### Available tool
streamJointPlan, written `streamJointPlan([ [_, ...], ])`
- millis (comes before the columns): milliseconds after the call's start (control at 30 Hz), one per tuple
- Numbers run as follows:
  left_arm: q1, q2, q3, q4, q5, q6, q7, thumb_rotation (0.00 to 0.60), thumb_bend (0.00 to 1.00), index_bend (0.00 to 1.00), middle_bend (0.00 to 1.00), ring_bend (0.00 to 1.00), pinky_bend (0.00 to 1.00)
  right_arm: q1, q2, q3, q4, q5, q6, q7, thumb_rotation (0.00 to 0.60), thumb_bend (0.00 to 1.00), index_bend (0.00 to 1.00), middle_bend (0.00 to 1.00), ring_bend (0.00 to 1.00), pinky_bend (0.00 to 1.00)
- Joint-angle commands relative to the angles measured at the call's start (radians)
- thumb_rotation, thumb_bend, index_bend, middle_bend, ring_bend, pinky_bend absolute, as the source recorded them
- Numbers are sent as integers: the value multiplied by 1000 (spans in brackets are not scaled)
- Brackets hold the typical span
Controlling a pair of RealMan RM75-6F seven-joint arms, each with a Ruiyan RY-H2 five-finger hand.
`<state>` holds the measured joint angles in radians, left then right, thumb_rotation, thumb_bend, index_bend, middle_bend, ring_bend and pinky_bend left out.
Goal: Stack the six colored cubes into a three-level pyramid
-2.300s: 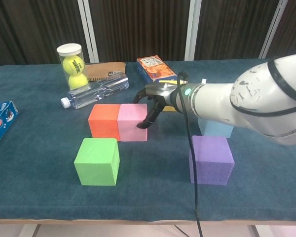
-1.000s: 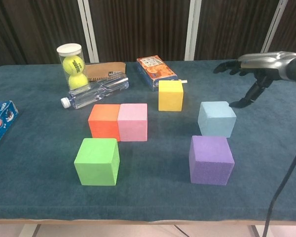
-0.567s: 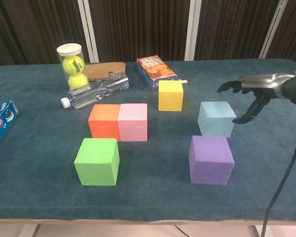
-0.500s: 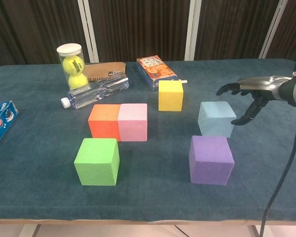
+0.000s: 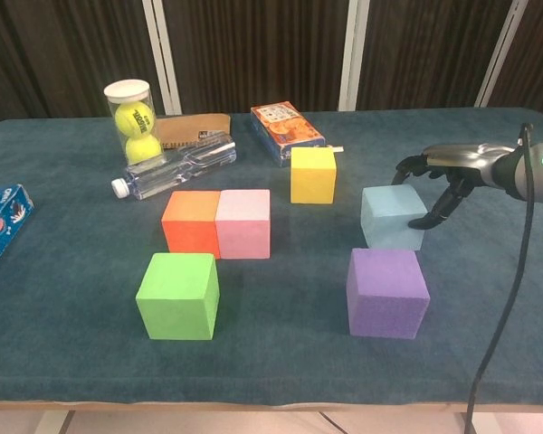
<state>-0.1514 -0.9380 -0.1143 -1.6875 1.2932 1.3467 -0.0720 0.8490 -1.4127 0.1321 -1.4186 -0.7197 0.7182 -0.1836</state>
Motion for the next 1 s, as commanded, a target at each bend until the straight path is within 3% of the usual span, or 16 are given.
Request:
streamJointPlan([
  [33,2,3,-1,-1,-1,2,-5,600,32,101,30,0,85,-11,10,16,-22,-29,7,28,600,212,463,0,0,0],
  [300,0,4,-4,4,-7,-8,-19,600,32,101,30,0,85,3,11,56,-57,-51,4,54,600,212,468,0,0,0],
  [1000,3,7,-8,14,-13,-13,-38,600,32,101,30,0,85,35,-121,119,62,-105,-85,207,600,212,483,0,0,0],
])
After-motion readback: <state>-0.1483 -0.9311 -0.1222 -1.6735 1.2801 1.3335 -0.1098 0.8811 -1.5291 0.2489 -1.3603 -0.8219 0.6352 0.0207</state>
